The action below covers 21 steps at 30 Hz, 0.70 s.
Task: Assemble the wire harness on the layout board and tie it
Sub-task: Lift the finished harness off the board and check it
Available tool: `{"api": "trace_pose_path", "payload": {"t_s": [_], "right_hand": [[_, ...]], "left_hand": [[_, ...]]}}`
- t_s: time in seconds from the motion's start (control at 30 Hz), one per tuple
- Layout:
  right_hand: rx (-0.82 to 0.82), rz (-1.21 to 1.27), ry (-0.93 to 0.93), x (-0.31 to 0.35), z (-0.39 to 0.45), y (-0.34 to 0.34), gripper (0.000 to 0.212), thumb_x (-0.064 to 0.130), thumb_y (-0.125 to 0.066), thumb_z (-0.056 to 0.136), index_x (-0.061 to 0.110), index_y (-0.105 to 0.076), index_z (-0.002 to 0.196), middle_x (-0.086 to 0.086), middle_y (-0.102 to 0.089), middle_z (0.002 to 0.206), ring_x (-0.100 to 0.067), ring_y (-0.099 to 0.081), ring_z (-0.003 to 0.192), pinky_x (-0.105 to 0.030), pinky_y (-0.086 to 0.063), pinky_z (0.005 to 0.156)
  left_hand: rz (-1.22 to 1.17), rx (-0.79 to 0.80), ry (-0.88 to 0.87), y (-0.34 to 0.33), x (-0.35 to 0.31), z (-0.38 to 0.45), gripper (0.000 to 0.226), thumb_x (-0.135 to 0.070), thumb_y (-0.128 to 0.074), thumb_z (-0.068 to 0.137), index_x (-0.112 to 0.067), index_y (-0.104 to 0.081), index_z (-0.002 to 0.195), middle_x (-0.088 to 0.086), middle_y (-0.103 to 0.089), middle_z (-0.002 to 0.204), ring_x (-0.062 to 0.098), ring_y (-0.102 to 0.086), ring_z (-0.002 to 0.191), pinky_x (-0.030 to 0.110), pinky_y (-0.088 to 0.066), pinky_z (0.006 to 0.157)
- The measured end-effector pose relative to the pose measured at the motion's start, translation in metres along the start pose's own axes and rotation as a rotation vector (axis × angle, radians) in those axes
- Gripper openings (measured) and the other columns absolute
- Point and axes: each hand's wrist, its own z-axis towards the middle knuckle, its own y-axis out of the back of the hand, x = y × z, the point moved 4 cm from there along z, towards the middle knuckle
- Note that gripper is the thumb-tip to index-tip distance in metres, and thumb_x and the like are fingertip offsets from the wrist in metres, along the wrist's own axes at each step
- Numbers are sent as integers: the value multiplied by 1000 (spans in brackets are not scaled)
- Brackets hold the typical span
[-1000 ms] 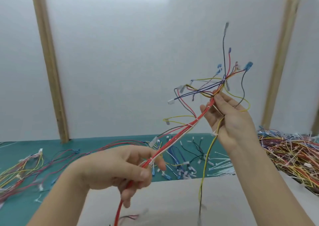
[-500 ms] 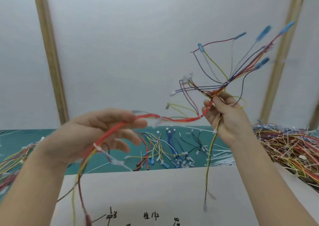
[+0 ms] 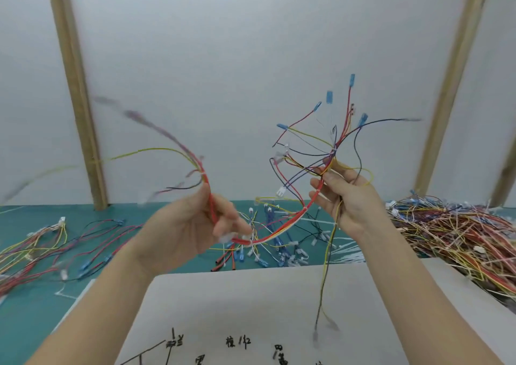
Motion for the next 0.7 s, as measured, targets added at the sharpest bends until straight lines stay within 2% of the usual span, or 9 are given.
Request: {"api": "trace_pose_path", "payload": {"t_s": [0.03, 0.13, 0.2, 0.3, 0.37, 0.43, 0.53, 0.6, 0.7], "right_hand": [[-5, -11, 7, 0, 1, 2, 24, -4, -47, 91, 15, -61, 90, 5, -71, 67, -11, -68, 58, -26, -56, 50], [-8, -88, 24, -2, 2, 7, 25, -6, -46, 91, 14, -60, 92, 5, -71, 67, -11, -68, 58, -26, -57, 51], [-29, -140, 39, -3, 3, 12, 27, -7, -46, 91, 15, -60, 91, 6, -70, 65, -9, -67, 56, -25, -56, 50], [-64, -152, 45, -2, 5, 18, 28, -7, -46, 91, 16, -62, 90, 7, -70, 64, -8, -65, 54, -24, -55, 49], [-71, -143, 33, -2, 6, 20, 27, -6, -46, 91, 16, -61, 91, 8, -69, 64, -7, -65, 53, -23, -55, 48], [-73, -125, 13, -4, 7, 22, 26, -6, -46, 91, 15, -61, 92, 8, -69, 64, -7, -65, 52, -24, -55, 49], [-90, -113, 4, -5, 7, 25, 27, -6, -47, 91, 17, -61, 88, 8, -70, 63, -7, -65, 52, -24, -56, 50], [-111, -103, 8, -5, 8, 29, 27, -5, -47, 91, 18, -61, 88, 9, -70, 63, -7, -65, 53, -24, -56, 50], [-129, -82, 21, -3, 9, 35, 27, -6, -47, 91, 18, -60, 88, 9, -70, 63, -7, -66, 53, -24, -56, 50]], "left_hand": [[-5, 21, 1, -7, 3, 1, 53, -60, -52, 77, -12, -72, 84, -3, -52, 46, 24, -65, 72, 33, -51, 74], [55, -311, 80, -4, 19, 8, 43, -37, -30, 95, -8, -61, 94, -2, -34, 34, 19, -66, 54, 22, -45, 52], [29, -466, 76, 2, 21, 10, 24, -18, -30, 99, -7, -51, 94, 0, -38, 33, 19, -64, 47, 24, -53, 48], [-70, -575, 99, 16, 17, 8, 19, -3, -33, 97, -10, -47, 87, -1, -57, 43, 12, -62, 45, 24, -54, 49], [-184, -593, 41, 22, 11, 7, 18, 0, -37, 94, -11, -50, 88, -3, -61, 51, 10, -64, 50, 25, -55, 53], [-411, -631, -46, 27, 6, 5, 16, -3, -39, 94, -8, -52, 86, 0, -62, 53, 13, -67, 56, 27, -57, 53], [-617, -630, -18, 31, 6, 5, 28, -27, -39, 97, -5, -49, 83, 5, -59, 50, 22, -70, 60, 34, -57, 49], [-527, -616, 79, 35, 11, 3, 33, -35, -36, 97, -5, -48, 88, 8, -60, 50, 26, -69, 58, 35, -56, 47], [-118, -583, 204, 39, 20, 0, 18, -22, -39, 98, -10, -51, 92, 10, -67, 57, 23, -68, 54, 27, -56, 46]]}}
